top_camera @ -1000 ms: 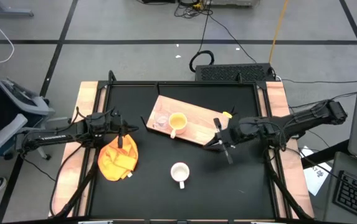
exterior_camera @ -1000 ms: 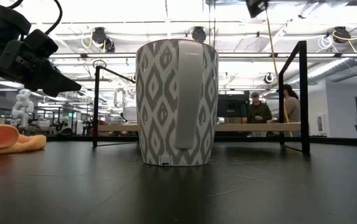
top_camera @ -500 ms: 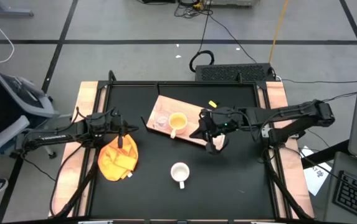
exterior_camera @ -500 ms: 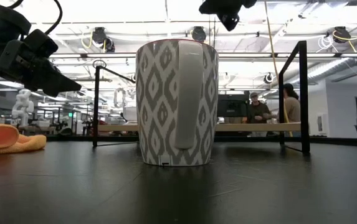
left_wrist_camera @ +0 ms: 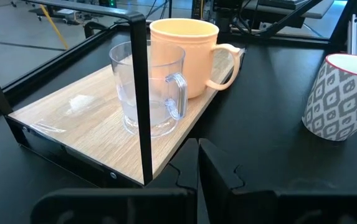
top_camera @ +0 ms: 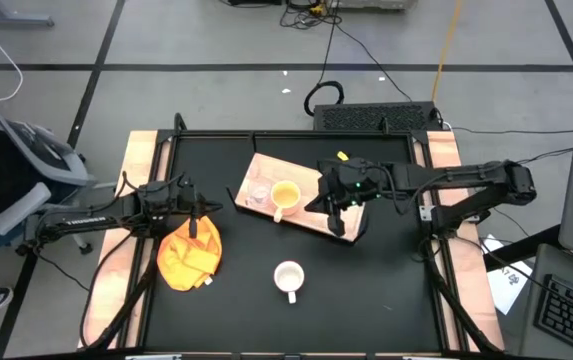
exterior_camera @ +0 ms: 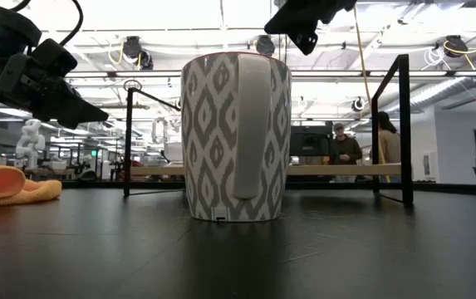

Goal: Stack small to large cups/mugs on shelf
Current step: Put the light orange mug on the shelf

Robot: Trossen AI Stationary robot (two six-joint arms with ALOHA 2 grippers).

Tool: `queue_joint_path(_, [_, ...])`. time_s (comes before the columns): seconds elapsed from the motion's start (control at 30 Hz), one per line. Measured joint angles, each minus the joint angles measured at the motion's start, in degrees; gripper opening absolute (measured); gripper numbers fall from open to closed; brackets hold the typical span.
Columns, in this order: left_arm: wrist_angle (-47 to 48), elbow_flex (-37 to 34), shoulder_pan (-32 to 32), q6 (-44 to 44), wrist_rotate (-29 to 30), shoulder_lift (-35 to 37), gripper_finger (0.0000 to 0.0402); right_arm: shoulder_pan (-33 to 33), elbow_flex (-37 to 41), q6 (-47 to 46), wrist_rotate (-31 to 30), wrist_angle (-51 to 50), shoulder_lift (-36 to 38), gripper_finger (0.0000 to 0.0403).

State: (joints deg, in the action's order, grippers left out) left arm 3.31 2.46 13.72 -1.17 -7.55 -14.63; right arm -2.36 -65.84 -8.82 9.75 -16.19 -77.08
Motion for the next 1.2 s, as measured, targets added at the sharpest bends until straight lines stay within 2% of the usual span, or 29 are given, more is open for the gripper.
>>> queue_joint_path(0.4, [0.0, 0.0, 0.0, 0.65, 0.02, 0.0, 0.0017, -7.67, -0.41, -1.27, 5.94, 0.03, -1.09, 0.0])
queue_joint_path(0.67, [0.01, 0.0, 0.02, 0.66, 0.02, 0.0, 0.0017, -8.56, -3.82, -1.46, 7.57, 1.21, -4.41, 0.0])
queue_joint_path(0.77, [0.0, 0.0, 0.0, 0.79, 0.02, 0.0, 0.0017, -8.56, -6.65, -1.36, 10.56, 1.29, -7.46, 0.0])
queue_joint_path(1.2, [0.02, 0.0, 0.01, 0.93, 0.02, 0.0, 0.0017, -10.05, -25.86, 1.05, 11.18, -19.3, -20.21, 0.0])
